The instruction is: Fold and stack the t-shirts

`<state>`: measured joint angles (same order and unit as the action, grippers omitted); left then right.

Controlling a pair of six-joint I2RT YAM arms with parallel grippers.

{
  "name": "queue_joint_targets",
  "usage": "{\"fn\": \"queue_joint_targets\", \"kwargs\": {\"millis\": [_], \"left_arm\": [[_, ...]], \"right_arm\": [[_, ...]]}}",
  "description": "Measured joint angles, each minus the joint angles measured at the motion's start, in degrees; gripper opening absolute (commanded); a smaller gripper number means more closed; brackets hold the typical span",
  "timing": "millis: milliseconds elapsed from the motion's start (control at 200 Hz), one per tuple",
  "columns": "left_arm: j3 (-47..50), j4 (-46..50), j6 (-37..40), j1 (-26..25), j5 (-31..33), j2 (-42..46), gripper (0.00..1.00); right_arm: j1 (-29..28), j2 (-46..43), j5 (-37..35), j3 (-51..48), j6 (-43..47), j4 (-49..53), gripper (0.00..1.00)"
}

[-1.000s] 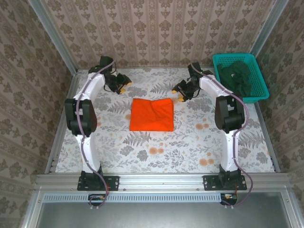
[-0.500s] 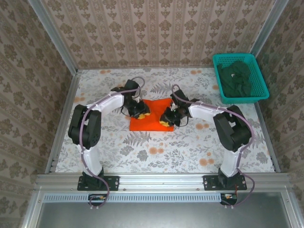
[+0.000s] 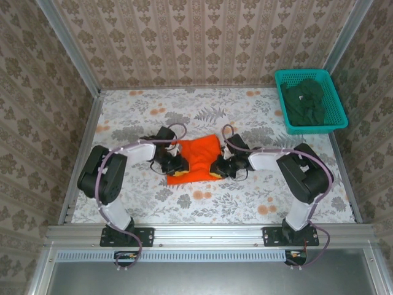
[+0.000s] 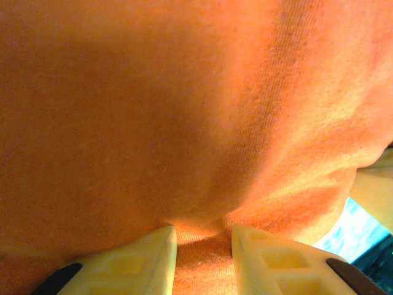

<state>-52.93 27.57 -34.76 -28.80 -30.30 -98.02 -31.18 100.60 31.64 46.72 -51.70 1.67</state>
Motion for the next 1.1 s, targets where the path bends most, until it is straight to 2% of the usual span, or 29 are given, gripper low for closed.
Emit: {"fn": "queue_joint_targets", "kwargs": {"millis": [115,220,285,415,520,690,805,940,990,1100], "left_arm": [[5.1,4.1,0.1,-1.6,0.1,5.9,0.38],[5.9,9.9,0.2,-1.4,1.0,10.3,0.5],[4.3,13.6,0.5,-0.5,1.4,12.3,0.53],[-3.4,17.1,0.5,4.5,0.5,13.2,0.56],[-10.3,17.3,1.3,8.7,0.2,11.3,0.61],[-15.7,17.3,4.3,13.9,-0.3,4.5,0.66],[-16.4,17.5,7.1,16.9,-1.3,-2.2,0.66],[-17.0,17.8,9.8,17.2,-2.4,-7.5,0.63],[-17.0,17.8,10.6,17.2,-2.9,-8.4,0.6],[-17.0,17.2,11.7,17.2,-3.9,-8.9,0.43]], "right_arm": [[-3.1,-5.0,-0.3,-4.5,0.9,0.7,0.27],[-3.5,-9.9,-1.9,-6.1,1.2,4.0,0.4],[-3.2,-13.3,-3.0,-6.2,1.2,5.3,0.48],[-2.1,-18.4,-6.2,-3.6,0.4,6.4,0.53],[-0.2,-16.1,-9.3,3.9,1.0,9.4,0.56],[3.2,-5.6,-12.8,17.5,5.9,12.8,0.57],[4.0,1.7,-14.5,25.0,11.0,17.6,0.56],[3.9,8.0,-15.8,31.8,16.4,22.4,0.53],[3.8,9.5,-16.2,33.5,18.0,24.0,0.5],[3.5,12.5,-16.8,36.4,20.8,27.1,0.43]]}}
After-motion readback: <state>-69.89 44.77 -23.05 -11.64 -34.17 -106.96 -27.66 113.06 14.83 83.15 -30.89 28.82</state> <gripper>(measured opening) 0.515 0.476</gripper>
